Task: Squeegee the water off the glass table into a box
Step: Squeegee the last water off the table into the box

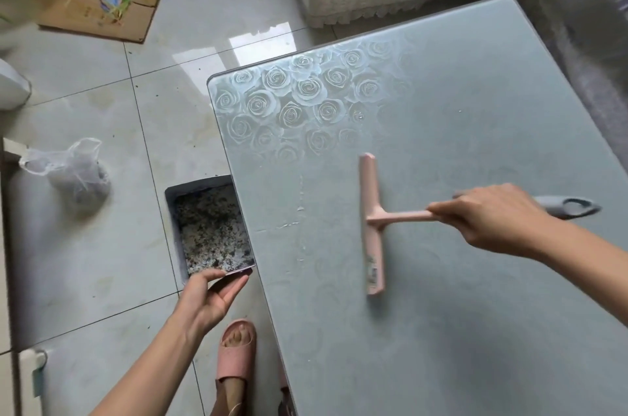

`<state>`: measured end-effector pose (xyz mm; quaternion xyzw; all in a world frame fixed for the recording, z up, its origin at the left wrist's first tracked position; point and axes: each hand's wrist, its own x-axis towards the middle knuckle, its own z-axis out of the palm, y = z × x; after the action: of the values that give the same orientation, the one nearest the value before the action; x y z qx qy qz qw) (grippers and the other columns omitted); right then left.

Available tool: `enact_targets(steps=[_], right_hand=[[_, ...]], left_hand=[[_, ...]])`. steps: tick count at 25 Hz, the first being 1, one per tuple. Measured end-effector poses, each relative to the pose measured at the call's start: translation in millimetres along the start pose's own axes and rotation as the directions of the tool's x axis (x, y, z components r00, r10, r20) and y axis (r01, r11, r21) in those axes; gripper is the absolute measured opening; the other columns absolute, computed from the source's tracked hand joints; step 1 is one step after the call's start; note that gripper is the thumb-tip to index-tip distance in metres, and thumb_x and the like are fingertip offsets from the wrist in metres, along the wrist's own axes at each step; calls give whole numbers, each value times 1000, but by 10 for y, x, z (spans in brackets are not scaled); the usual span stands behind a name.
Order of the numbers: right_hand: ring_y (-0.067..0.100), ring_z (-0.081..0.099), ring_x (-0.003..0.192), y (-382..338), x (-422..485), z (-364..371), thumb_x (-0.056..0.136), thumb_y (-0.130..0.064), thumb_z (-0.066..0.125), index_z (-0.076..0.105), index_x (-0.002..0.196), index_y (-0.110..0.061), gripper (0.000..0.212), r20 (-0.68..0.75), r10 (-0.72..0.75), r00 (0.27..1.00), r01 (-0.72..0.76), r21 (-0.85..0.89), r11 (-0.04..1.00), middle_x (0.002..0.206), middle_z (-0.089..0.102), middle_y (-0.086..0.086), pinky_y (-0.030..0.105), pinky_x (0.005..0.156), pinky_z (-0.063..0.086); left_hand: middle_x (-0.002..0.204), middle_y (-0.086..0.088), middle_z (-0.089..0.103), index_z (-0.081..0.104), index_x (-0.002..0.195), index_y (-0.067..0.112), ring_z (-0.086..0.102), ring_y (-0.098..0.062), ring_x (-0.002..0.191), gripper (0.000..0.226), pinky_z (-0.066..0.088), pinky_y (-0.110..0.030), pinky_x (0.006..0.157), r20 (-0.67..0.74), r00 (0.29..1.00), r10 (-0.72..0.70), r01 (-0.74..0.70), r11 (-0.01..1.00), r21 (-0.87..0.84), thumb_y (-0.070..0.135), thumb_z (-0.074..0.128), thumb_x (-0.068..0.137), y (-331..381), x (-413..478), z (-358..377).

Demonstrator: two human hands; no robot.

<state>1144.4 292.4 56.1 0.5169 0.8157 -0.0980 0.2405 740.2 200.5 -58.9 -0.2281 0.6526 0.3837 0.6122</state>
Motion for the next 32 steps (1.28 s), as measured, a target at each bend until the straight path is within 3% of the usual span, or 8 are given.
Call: enact_targets(steps=[5,7,11,16,22,26,29,32], right_hand=[[26,62,90,-823,364,-39,97,-36,36,50,117,-37,25,49,-62,997,58,74,996,95,63,-4,30,55,29],[26,62,87,-843,415,-99,96,-35,37,51,111,-37,21,-8,-124,992,124,39,991,91,63,-4,30,53,27],[20,60,77,-397,124,-225,96,-40,32,49,110,-41,21,47,27,999,-20,-141,990,76,54,-7,28,46,20],[28,61,93,-1304,499,-300,94,-27,39,52,112,-34,23,108,-118,987,105,115,988,93,59,0,29,57,26],[27,45,64,-856,343,-403,95,-33,35,47,109,-34,19,4,-43,999,44,-40,998,67,39,-3,30,45,16],[30,60,86,-1295,399,-351,98,-34,34,46,117,-34,23,32,-88,996,84,112,990,89,55,0,31,56,27],[31,59,84,-1648,627,-346,97,-29,36,50,112,-33,20,-2,-150,989,149,147,978,79,44,0,31,49,18],[28,59,77,-1312,574,-477,95,-32,39,50,106,-35,17,-23,-39,999,40,64,997,75,48,-2,31,46,13]], left_hand=[[92,-30,56,43,79,4,66,-40,50,20,56,-43,49,-15,1000,22,-23,1000,-13,-9,32,89,-18,35,-15],[92,-30,55,44,78,3,66,-39,49,20,56,-42,50,-5,1000,20,-20,999,-25,-9,32,89,-24,25,-20],[92,-31,55,43,77,4,65,-40,49,22,56,-42,49,7,1000,11,-11,999,-32,-10,31,89,-17,22,-26],[93,-30,54,42,76,4,65,-39,48,23,55,-42,47,7,1000,5,-4,998,-57,-10,31,90,-65,19,-36],[92,-29,54,42,76,4,65,-40,47,23,55,-43,44,10,1000,-5,5,999,-34,-12,32,90,48,-1,-47],[90,-28,55,42,76,4,65,-43,56,23,55,-43,45,18,1000,-21,21,1000,-7,-12,33,89,84,-11,-32],[90,-29,57,43,76,2,65,-40,49,22,54,-44,47,21,999,-33,33,999,3,-12,33,89,111,-16,-51],[89,-28,57,44,75,2,66,-41,53,22,54,-44,46,29,998,-48,48,999,10,-11,33,89,137,-13,-81]])
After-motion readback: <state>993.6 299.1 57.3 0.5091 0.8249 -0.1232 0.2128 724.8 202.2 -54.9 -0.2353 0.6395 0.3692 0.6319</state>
